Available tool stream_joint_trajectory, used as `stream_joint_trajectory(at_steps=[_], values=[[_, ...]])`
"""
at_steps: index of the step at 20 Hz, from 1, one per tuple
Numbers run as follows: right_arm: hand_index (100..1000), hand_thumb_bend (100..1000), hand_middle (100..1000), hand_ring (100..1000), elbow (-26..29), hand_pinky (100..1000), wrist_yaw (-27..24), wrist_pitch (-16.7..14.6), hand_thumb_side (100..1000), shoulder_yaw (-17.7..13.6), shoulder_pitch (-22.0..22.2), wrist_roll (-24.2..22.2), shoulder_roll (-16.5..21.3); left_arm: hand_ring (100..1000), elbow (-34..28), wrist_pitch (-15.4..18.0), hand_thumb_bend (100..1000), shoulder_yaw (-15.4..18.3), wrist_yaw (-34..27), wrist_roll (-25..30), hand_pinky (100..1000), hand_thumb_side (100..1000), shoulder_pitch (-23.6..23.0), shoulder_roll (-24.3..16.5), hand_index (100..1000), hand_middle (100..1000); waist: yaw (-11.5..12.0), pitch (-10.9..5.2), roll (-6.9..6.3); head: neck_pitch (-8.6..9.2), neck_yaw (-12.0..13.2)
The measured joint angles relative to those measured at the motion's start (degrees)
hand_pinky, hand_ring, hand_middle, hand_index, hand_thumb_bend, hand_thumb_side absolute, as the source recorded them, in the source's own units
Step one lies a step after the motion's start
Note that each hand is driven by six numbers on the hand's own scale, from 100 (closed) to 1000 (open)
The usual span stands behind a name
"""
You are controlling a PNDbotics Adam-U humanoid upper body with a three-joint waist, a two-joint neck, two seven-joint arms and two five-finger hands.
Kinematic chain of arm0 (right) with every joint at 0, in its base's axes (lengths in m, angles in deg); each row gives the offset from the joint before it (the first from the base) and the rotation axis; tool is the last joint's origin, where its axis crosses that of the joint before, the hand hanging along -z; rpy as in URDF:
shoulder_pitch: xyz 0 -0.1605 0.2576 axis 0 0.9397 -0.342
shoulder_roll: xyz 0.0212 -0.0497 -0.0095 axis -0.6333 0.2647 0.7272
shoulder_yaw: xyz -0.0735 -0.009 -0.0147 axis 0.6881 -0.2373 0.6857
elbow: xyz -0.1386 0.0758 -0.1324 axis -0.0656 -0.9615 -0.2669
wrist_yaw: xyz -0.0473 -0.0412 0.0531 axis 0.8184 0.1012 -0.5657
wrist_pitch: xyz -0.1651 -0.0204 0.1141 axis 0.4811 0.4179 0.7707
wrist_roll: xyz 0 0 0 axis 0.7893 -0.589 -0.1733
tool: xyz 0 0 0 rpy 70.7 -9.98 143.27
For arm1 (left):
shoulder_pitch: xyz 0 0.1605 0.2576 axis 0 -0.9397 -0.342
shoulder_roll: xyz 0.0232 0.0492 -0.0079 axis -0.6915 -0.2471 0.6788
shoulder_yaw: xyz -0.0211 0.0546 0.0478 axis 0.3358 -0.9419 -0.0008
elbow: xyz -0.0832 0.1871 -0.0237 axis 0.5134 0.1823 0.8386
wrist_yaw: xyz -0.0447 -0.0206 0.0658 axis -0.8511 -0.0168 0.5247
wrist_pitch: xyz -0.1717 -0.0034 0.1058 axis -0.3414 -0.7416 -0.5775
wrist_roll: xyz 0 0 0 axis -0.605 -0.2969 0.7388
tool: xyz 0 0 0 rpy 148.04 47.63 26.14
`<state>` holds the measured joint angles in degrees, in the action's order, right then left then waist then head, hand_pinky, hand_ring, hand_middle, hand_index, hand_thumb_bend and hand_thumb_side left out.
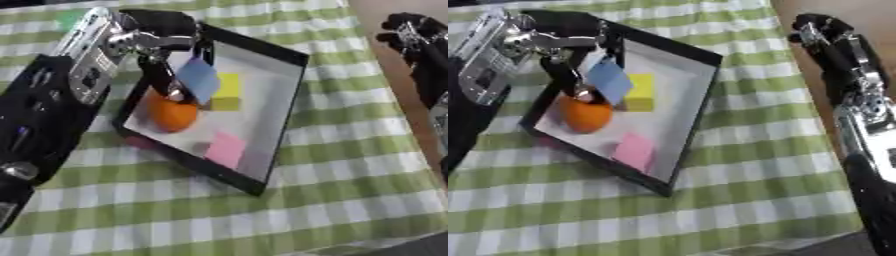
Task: Pick up objects on the table and place them in the box.
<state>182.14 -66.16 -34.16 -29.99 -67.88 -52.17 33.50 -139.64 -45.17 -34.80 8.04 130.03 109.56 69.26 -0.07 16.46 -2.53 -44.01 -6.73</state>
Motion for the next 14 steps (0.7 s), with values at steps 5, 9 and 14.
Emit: stream_joint_trajectory(at_steps=[5,9,14], values=[[725,100,703,754,0.00,964,-0.01,0.00,487,0.00,0.00,0.00,0.00,924,-1.22,-1.76,948,1.79,2.12,-2.60,929,558,-0.41,-0.52,926,873,0.14,0.00,0.00,-0.01,0.00],[725,100,703,753,0.00,964,-0.05,0.01,483,0.00,0.01,0.01,0.00,922,-3.99,-4.22,1000,3.80,3.00,-4.34,929,737,-1.44,-1.95,952,877,0.42,-0.03,0.00,-0.01,-0.04],[725,100,703,754,0.00,964,-0.10,-0.04,483,-0.03,0.03,0.06,0.00,891,-6.68,-6.89,938,6.45,0.01,-6.25,899,640,-1.86,-4.09,934,853,0.82,-0.30,0.02,-0.05,-0.28]])
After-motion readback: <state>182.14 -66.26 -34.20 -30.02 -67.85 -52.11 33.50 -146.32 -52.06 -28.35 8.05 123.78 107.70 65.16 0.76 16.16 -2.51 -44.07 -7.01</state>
